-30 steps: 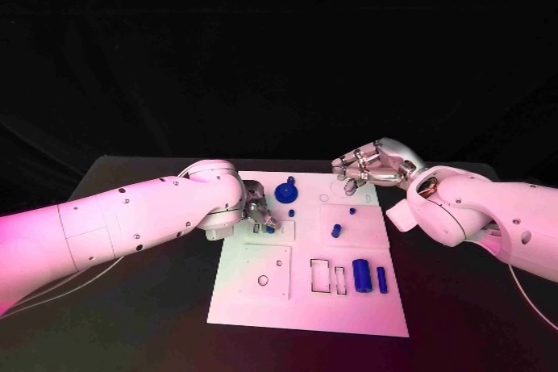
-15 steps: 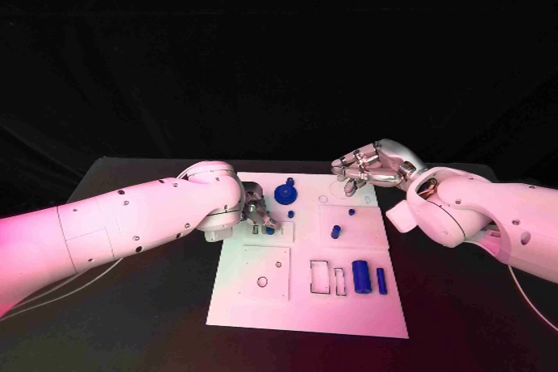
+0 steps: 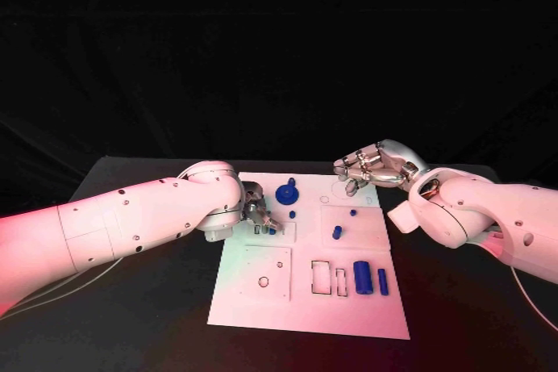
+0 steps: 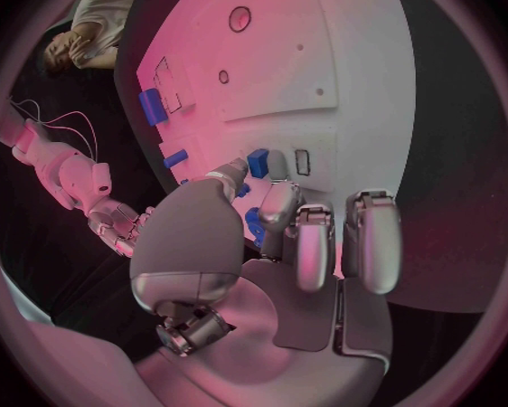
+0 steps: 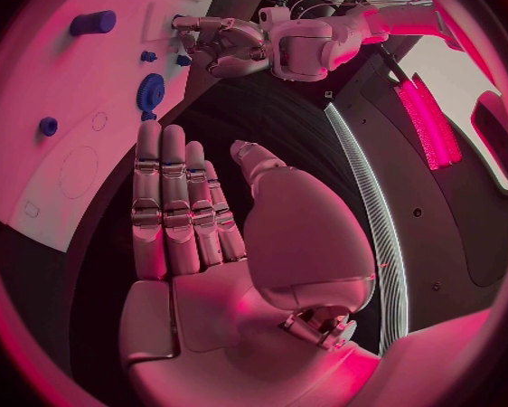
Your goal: Assemble the parts on the task board
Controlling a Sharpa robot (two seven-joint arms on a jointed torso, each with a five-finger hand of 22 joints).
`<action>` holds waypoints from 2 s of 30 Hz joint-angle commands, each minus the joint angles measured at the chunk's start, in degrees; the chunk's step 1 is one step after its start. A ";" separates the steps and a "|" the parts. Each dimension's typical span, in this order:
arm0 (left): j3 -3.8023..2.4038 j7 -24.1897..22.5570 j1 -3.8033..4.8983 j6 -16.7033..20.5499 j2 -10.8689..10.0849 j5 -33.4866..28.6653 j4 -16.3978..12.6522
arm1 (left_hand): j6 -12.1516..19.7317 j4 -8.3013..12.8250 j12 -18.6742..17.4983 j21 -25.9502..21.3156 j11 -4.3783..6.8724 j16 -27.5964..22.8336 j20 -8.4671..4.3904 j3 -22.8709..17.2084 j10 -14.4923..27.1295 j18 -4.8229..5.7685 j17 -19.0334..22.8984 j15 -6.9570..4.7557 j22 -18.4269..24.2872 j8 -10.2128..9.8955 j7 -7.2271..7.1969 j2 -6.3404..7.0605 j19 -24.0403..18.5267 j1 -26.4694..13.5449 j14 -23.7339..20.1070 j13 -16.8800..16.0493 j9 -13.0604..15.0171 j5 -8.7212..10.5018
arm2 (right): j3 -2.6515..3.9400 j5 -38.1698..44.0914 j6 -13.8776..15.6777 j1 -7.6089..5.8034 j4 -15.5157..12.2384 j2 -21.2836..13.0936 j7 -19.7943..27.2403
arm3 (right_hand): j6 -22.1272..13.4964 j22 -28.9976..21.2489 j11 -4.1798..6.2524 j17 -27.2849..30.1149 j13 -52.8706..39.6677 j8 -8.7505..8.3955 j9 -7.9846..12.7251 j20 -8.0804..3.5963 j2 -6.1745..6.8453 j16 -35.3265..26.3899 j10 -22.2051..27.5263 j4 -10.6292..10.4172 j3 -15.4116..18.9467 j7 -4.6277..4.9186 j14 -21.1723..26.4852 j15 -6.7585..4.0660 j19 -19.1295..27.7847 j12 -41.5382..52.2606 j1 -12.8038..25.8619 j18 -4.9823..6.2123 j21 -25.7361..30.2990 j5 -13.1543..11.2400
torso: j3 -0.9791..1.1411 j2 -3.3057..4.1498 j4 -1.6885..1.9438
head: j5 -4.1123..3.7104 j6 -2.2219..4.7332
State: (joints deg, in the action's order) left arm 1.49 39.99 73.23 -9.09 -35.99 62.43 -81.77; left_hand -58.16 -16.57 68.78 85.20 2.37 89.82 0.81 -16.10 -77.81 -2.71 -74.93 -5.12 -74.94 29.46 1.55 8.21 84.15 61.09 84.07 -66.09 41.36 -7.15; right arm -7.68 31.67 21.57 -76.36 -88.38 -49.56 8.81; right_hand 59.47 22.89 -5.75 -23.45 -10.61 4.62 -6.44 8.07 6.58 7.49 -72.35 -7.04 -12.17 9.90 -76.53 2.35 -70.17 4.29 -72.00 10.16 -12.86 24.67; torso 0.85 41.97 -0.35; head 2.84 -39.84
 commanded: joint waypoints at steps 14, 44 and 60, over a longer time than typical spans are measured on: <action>-2.01 -2.07 0.69 -0.15 -2.22 -3.57 -1.36 | 1.46 0.20 -2.51 0.25 -0.48 0.18 -0.37 5.62 1.72 0.74 -15.07 -0.08 -6.00 -0.28 0.49 -0.36 1.90 2.43 5.93 2.79 -0.41 0.01 | -0.01 -0.29 -0.74 0.07 0.90 0.39 0.63 | -0.73 -0.34 -0.16 -0.21 0.12 0.45 0.09 0.16 -0.29 -0.54 0.83 -0.16 0.68 0.12 0.62 0.13 0.64 -0.18 0.31 0.14 0.54 1.62 | 0.01 -0.04 -0.01 | -0.03 0.37; -2.57 -5.63 5.75 -5.20 2.47 4.30 12.96 | 4.75 -0.24 -7.32 -2.38 -2.78 0.18 1.42 9.14 5.70 -0.16 -15.07 1.90 -1.74 -6.61 3.14 -2.96 -0.08 5.26 5.93 8.33 -6.13 -0.20 | -0.06 -0.82 -0.51 0.12 1.30 0.82 1.55 | 0.22 -0.56 0.21 -0.48 0.09 1.07 -0.12 0.10 -0.37 -0.56 0.20 0.21 0.72 -0.31 0.58 -0.09 0.51 0.26 -0.19 0.26 0.50 2.41 | 0.04 0.08 -0.11 | 0.21 1.29; -2.11 -5.83 3.54 -7.08 4.98 6.79 17.00 | 3.76 -0.25 -6.61 -2.11 -2.75 0.18 1.55 11.11 5.32 -0.06 -15.07 1.92 -2.28 -7.01 3.04 -3.23 0.19 3.44 5.93 7.88 -7.04 -0.15 | -0.06 -0.82 -0.39 0.12 1.03 0.81 1.48 | 0.16 -0.59 0.18 -0.48 0.11 1.05 -0.10 0.11 -0.30 -0.61 0.25 0.22 0.77 -0.27 0.64 -0.07 0.54 0.23 -0.17 0.25 0.52 2.41 | 0.07 0.12 -0.07 | 0.48 0.94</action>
State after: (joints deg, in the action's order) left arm -0.61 34.80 76.89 -14.66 -31.25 68.10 -64.94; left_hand -54.08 -16.77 62.11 82.98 -0.08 89.82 1.84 -5.19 -72.25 -2.70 -74.91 -3.57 -74.91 22.58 4.61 4.83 83.94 65.11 83.97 -58.17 34.36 -7.15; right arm -7.74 30.78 21.58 -76.27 -87.23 -48.79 9.74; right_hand 59.37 22.37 -5.73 -23.86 -10.54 5.51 -6.49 8.27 6.58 7.09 -71.97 -7.03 -11.54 9.61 -76.13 2.35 -69.98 4.29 -72.01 10.16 -12.63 26.82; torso 0.91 42.08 -0.44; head 3.28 -38.80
